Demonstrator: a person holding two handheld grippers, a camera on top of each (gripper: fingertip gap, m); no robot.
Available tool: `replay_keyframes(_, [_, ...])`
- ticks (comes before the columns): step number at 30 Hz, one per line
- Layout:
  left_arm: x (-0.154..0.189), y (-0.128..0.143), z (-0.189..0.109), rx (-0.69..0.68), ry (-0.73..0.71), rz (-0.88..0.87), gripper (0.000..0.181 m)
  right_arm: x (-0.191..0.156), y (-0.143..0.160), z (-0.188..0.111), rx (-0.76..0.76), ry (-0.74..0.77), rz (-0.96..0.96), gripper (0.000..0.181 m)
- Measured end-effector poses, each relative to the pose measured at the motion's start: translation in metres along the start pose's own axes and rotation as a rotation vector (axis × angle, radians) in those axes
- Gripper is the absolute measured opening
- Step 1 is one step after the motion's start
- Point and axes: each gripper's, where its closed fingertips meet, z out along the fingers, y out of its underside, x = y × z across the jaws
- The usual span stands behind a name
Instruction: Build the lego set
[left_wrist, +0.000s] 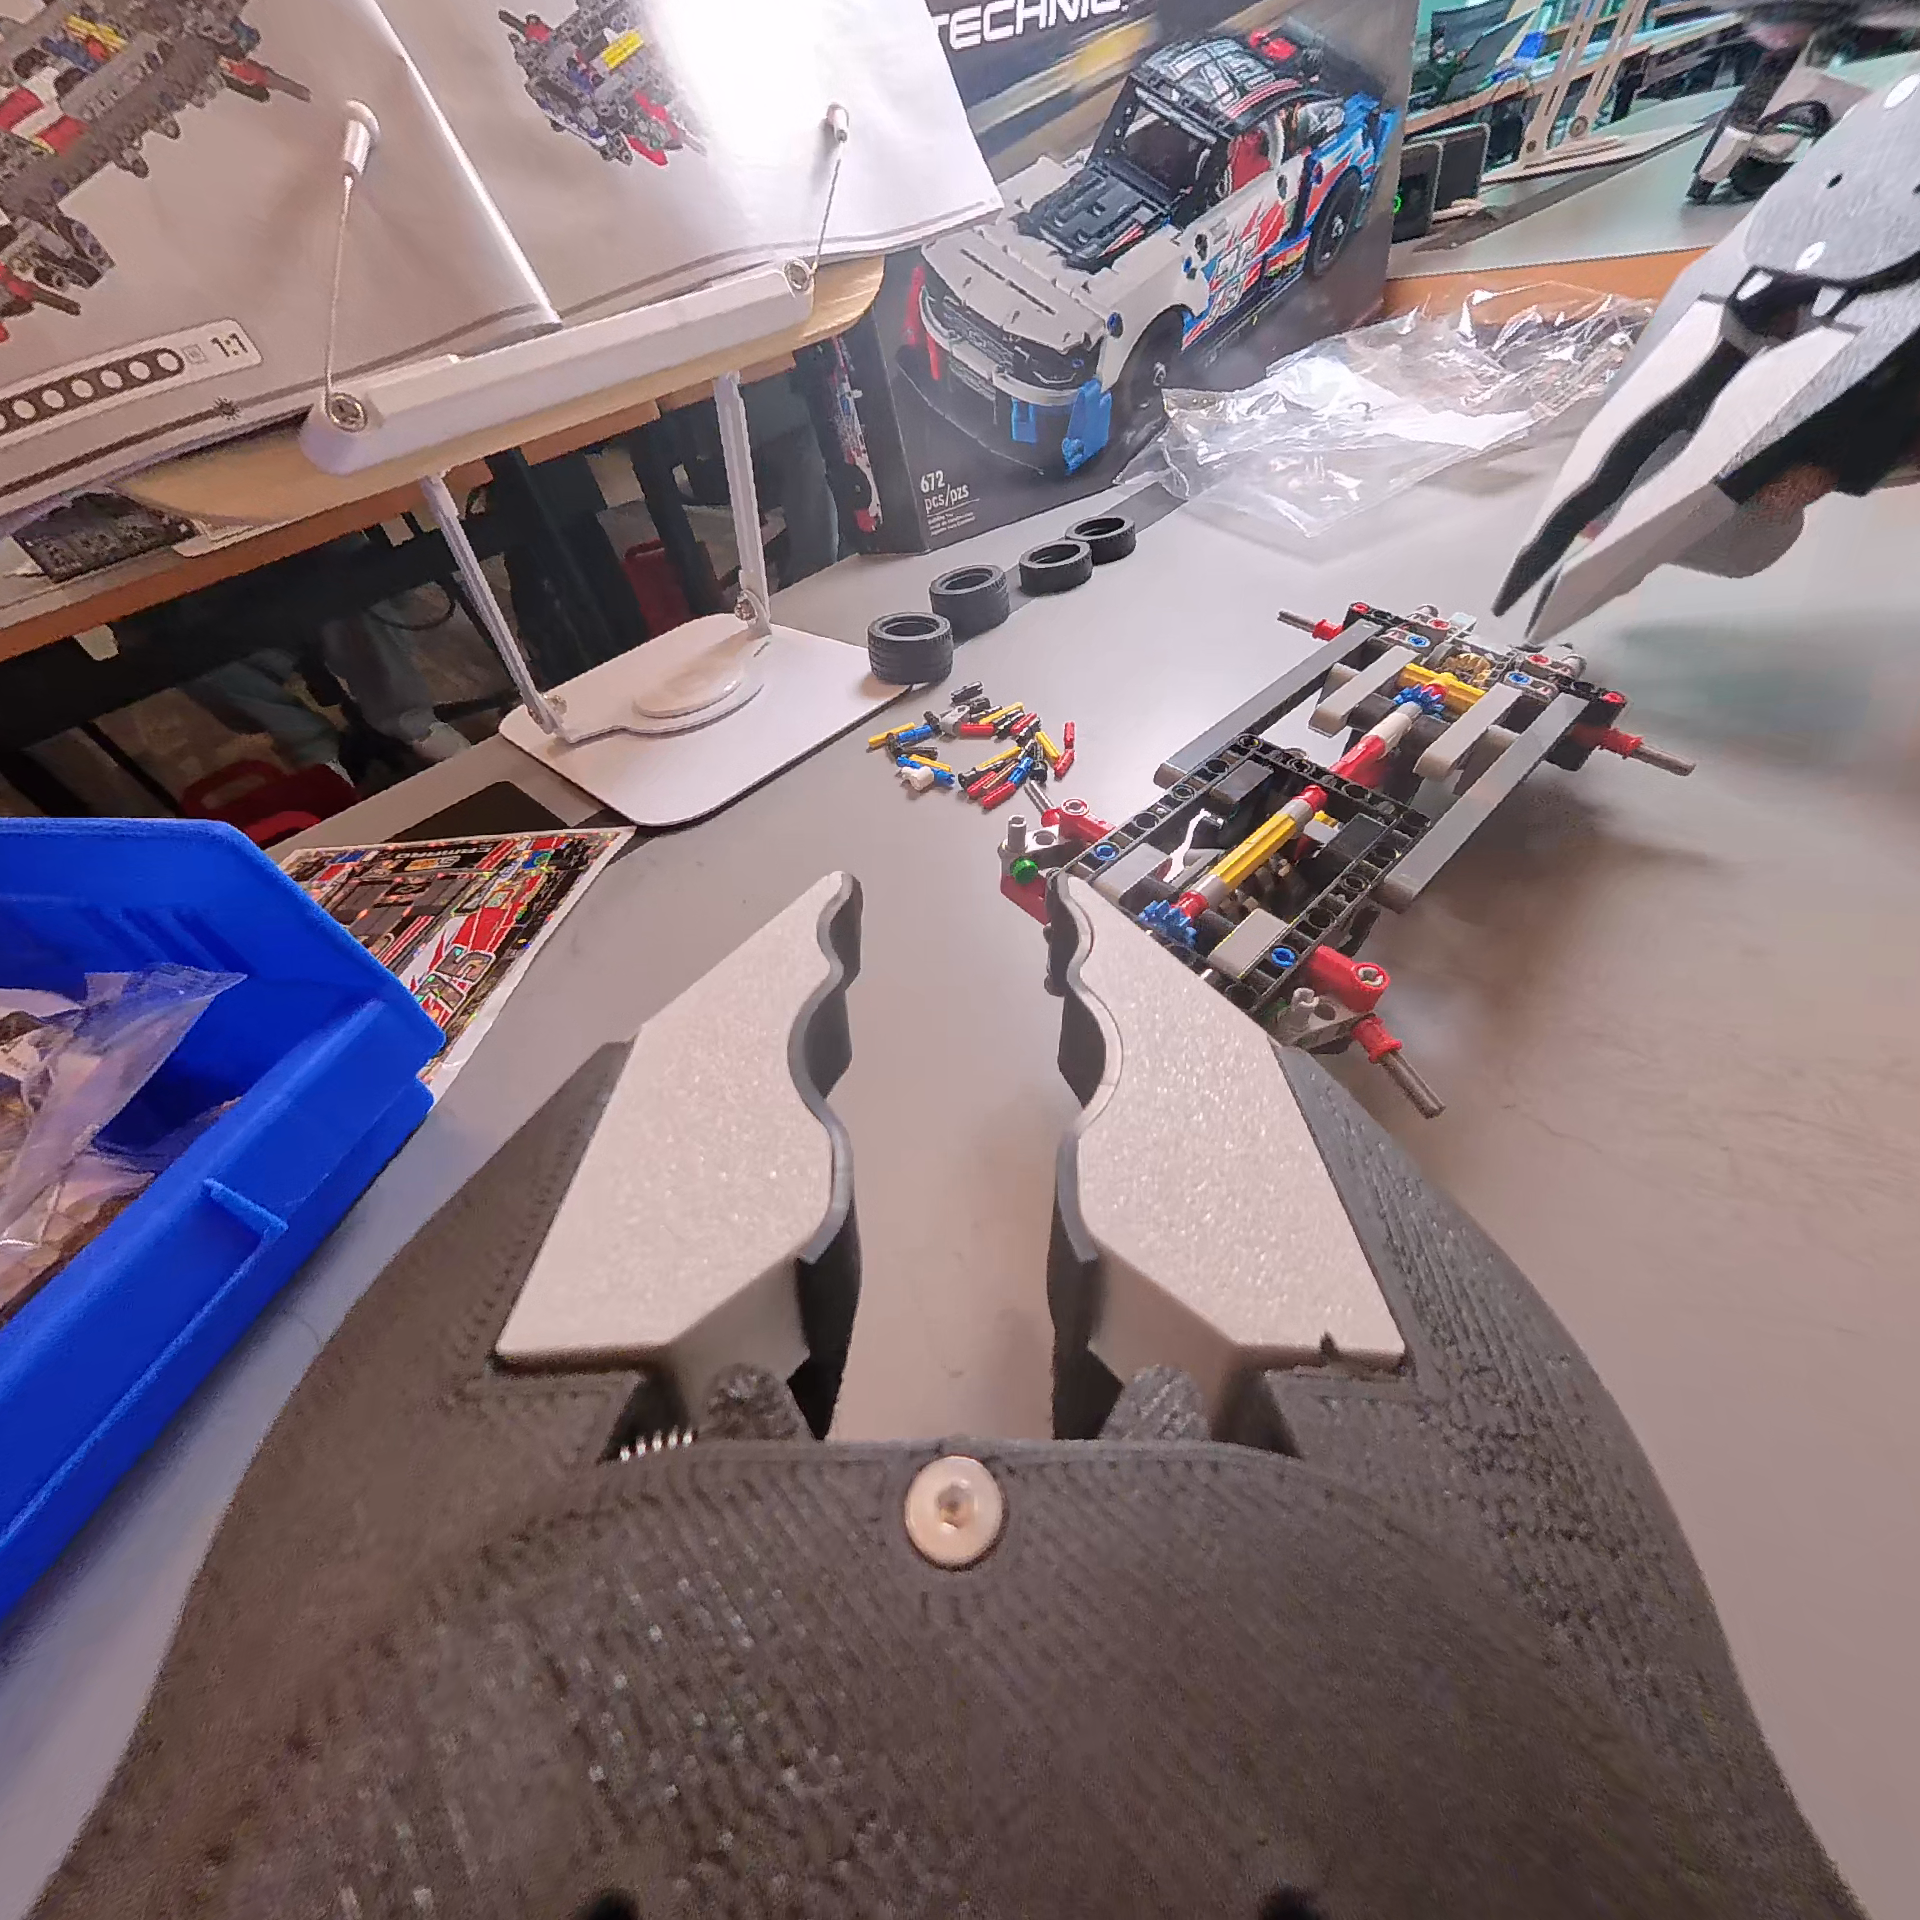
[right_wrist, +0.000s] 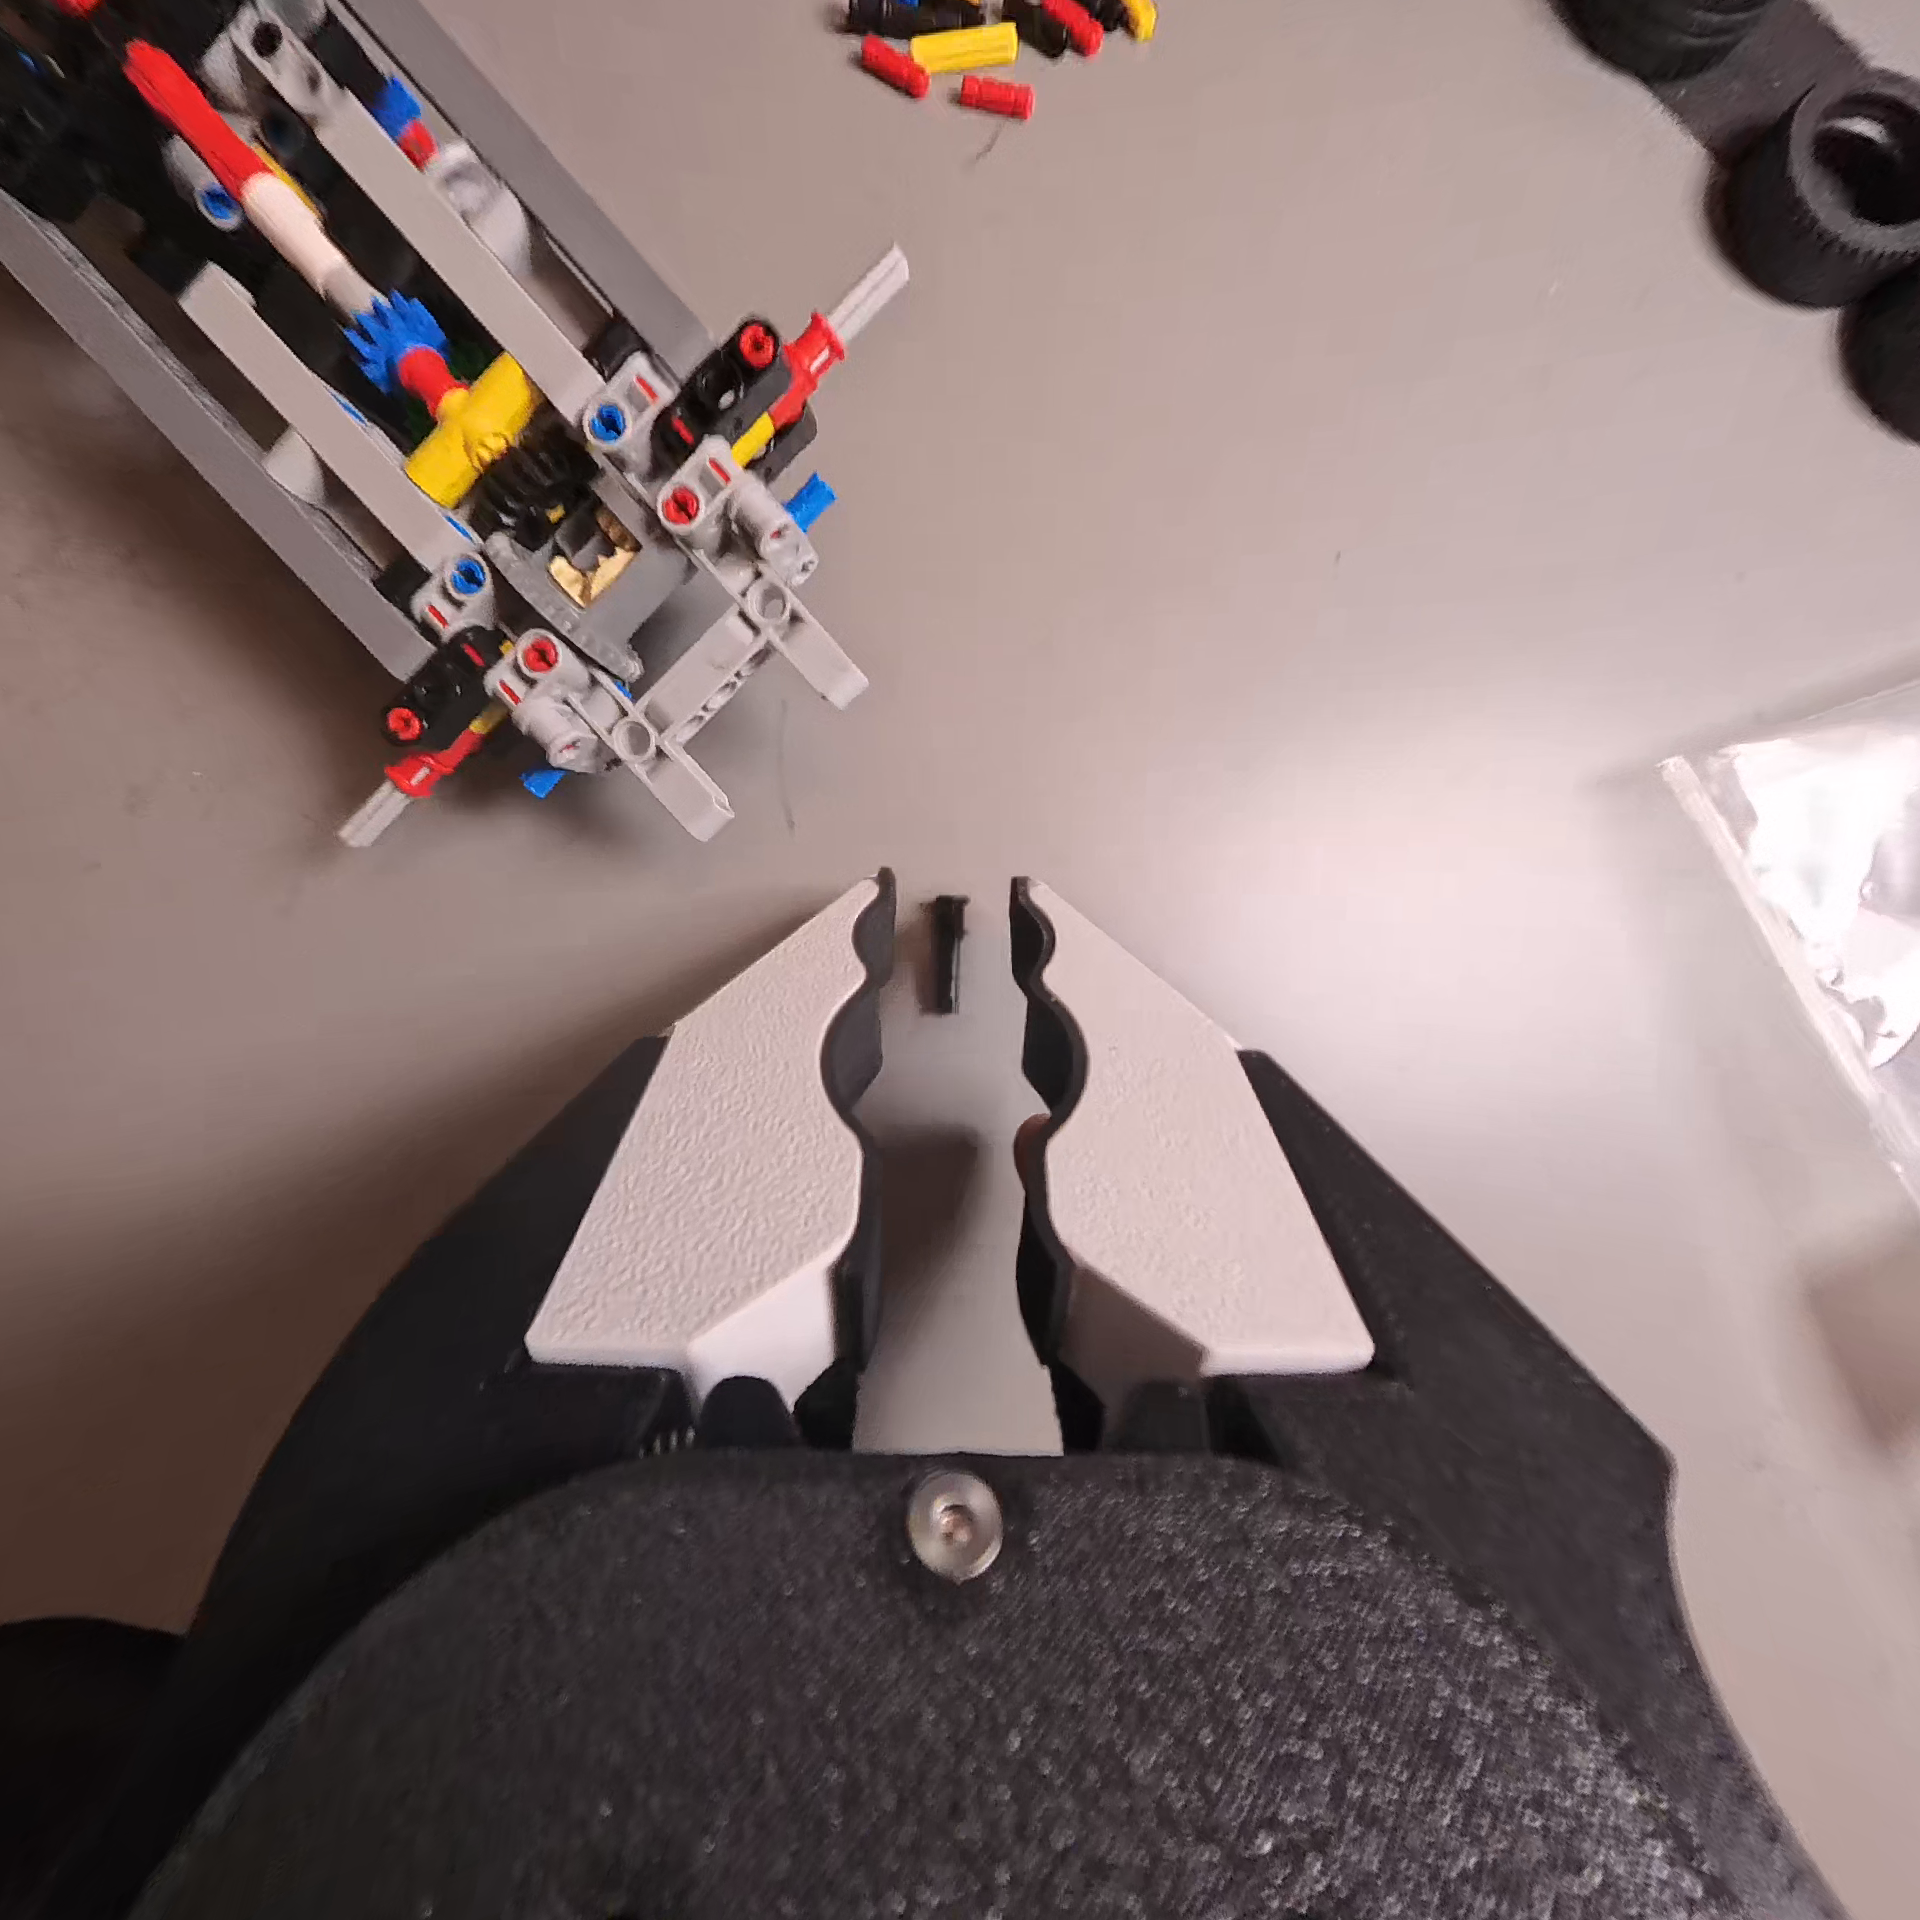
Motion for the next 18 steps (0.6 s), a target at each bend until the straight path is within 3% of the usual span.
replay_keyframes(9, [-0.001, 0.007, 0.003, -0.015, 0.005, -0.02, 0.035, 0.018, -0.089, -0.026, 0.401, 0.063, -0.131, 0.02])
replay_keyframes(15, [-0.003, 0.01, 0.004, -0.024, -0.003, -0.023, 0.035, 0.034, -0.13, 0.002, 0.414, 0.052, -0.201, 0.0])
replay_keyframes(18, [-0.004, 0.011, 0.004, -0.027, -0.005, -0.026, 0.035, 0.042, -0.151, 0.023, 0.416, 0.016, -0.196, 0.0])
